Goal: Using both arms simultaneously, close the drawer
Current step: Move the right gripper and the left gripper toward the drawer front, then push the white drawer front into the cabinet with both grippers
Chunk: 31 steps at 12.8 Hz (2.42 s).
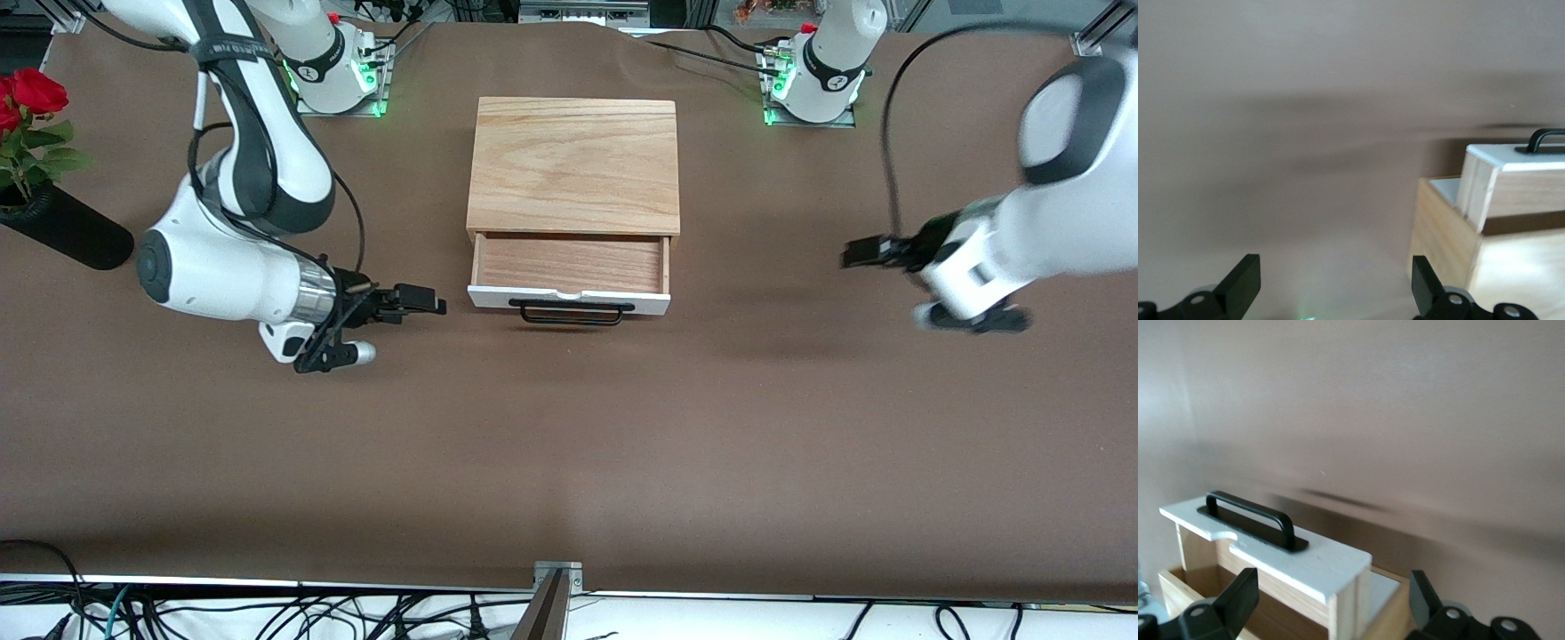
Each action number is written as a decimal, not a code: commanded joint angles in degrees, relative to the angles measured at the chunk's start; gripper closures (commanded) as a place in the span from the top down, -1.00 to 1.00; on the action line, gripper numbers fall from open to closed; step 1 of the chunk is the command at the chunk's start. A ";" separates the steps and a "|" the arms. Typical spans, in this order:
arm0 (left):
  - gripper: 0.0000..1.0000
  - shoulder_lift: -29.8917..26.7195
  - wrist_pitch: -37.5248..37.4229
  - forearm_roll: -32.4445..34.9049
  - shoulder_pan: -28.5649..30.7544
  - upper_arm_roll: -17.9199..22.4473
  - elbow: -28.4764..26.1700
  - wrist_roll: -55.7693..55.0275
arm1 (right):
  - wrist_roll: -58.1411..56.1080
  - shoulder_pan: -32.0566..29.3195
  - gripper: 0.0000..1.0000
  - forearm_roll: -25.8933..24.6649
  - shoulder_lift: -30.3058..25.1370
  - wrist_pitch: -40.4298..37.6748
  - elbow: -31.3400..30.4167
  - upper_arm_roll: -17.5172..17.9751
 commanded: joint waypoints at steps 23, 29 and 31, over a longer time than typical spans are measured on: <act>1.00 20.44 16.06 -24.42 -16.22 -0.16 3.93 -0.50 | -0.13 7.53 1.00 6.88 3.30 11.25 -9.98 3.17; 1.00 21.23 10.32 -24.15 -17.36 -0.16 3.67 -0.59 | 0.31 7.53 1.00 6.79 0.23 10.37 -14.63 3.87; 1.00 21.49 9.63 -24.07 -18.68 -0.07 3.23 -0.68 | 0.31 7.53 1.00 6.79 -2.05 10.28 -17.62 3.87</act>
